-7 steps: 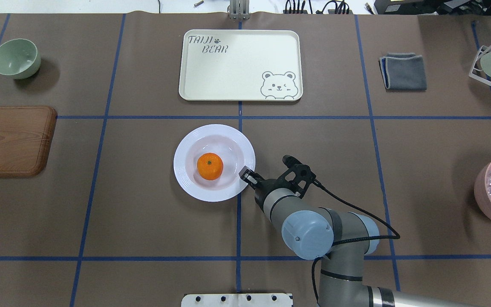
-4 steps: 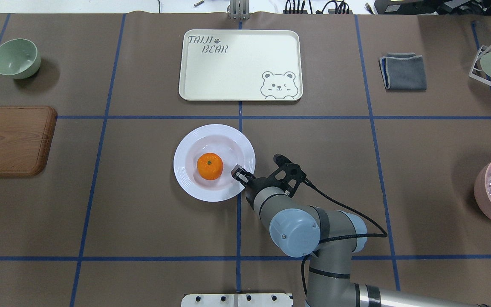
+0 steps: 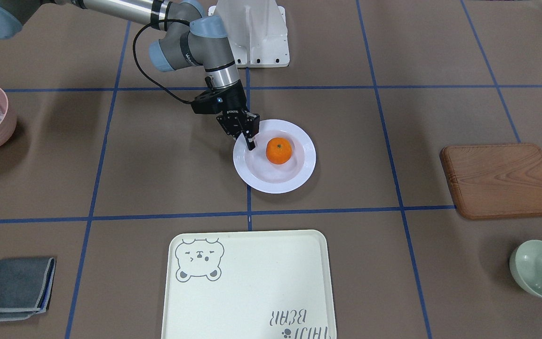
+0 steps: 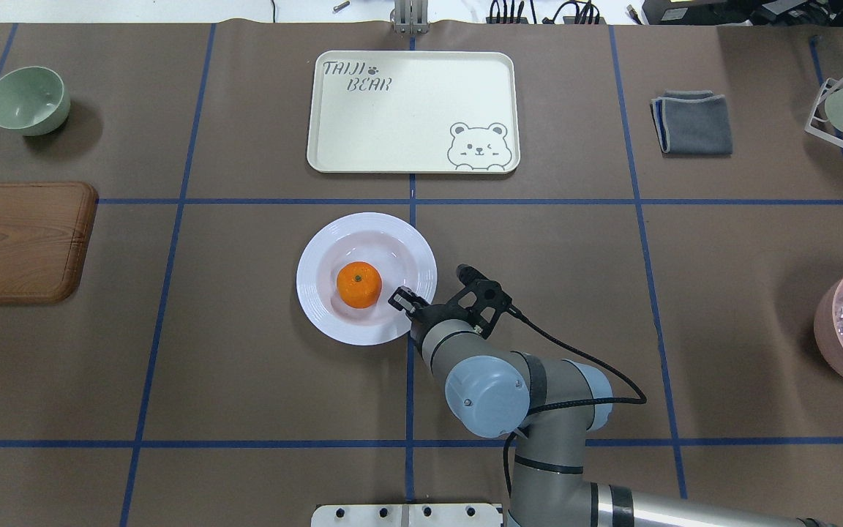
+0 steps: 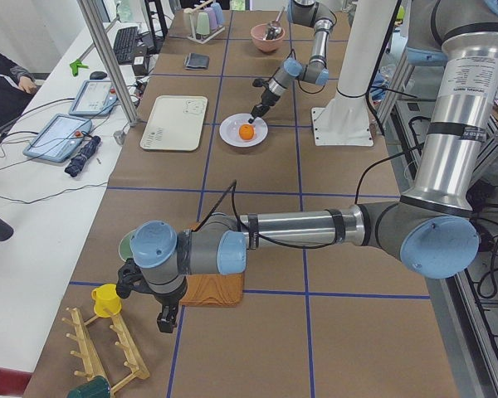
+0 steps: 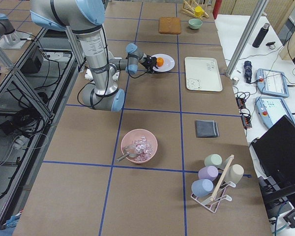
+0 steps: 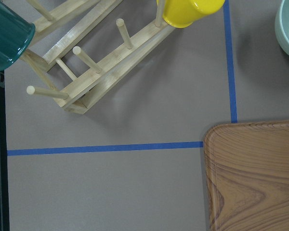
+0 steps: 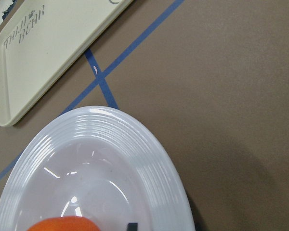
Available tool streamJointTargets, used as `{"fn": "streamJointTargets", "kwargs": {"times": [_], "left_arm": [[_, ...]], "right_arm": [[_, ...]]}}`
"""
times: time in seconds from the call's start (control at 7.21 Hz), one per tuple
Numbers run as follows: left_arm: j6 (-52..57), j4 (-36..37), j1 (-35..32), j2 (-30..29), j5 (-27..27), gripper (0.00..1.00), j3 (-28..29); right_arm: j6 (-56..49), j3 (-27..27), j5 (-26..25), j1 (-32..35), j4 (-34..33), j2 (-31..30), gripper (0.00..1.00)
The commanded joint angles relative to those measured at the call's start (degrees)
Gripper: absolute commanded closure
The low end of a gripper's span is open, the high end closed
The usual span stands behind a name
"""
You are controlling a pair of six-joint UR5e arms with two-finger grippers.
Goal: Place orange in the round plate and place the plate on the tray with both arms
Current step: 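Grip the white plate rim nearest the robot with the right gripper, then lift the plate with the orange and carry it onto the cream tray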
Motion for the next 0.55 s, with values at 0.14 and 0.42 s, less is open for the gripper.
{"fn": "streamJointTargets", "kwargs": {"times": [0.14, 0.42], "left_arm": [[0.0, 0.0, 0.0, 0.0, -0.1, 0.01, 0.0], [-0.2, 0.0, 0.0, 0.0, -0.1, 0.01, -0.1]], "right_arm": [[-0.5, 2.2, 1.0, 0.6, -0.3, -0.4, 1.0], [-0.4, 9.8, 2.4, 1.4, -4.8, -1.3, 1.0]]}}
